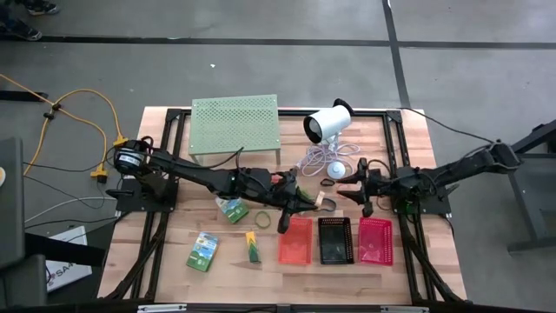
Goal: Pick & Place Office Desk Supplies
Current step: Put the brown rubber band into the red basket
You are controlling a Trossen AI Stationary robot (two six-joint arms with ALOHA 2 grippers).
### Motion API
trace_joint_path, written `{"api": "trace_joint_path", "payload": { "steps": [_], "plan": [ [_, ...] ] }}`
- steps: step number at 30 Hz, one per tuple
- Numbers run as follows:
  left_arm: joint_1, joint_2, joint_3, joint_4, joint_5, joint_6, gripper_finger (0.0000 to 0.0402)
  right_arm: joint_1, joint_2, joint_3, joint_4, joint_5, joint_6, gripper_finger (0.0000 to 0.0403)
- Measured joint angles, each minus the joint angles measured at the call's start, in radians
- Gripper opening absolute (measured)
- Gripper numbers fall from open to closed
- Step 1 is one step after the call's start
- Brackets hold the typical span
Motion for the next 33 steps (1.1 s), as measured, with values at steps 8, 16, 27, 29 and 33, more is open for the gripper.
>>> {"api": "trace_joint_path", "payload": {
  "steps": [8, 16, 27, 29, 33],
  "plan": [
    [0.000, 0.000, 0.000, 0.003, -0.098, 0.000, 0.0001, 0.009, 0.223, 0.130, 0.002, 0.071, -0.077, 0.0150],
    [0.000, 0.000, 0.000, 0.009, -0.121, 0.003, 0.0001, 0.009, 0.366, 0.231, 0.002, 0.061, -0.109, 0.0150],
    [0.000, 0.000, 0.000, 0.010, -0.122, 0.010, 0.0001, 0.009, 0.407, 0.273, 0.000, 0.063, -0.128, 0.0150],
    [0.000, 0.000, 0.000, 0.010, -0.122, 0.010, 0.0001, 0.009, 0.407, 0.273, 0.000, 0.063, -0.128, 0.0150],
    [0.000, 0.000, 0.000, 0.010, -0.122, 0.010, 0.0001, 0.009, 0.407, 0.273, -0.001, 0.063, -0.128, 0.0150]
  ]
}}
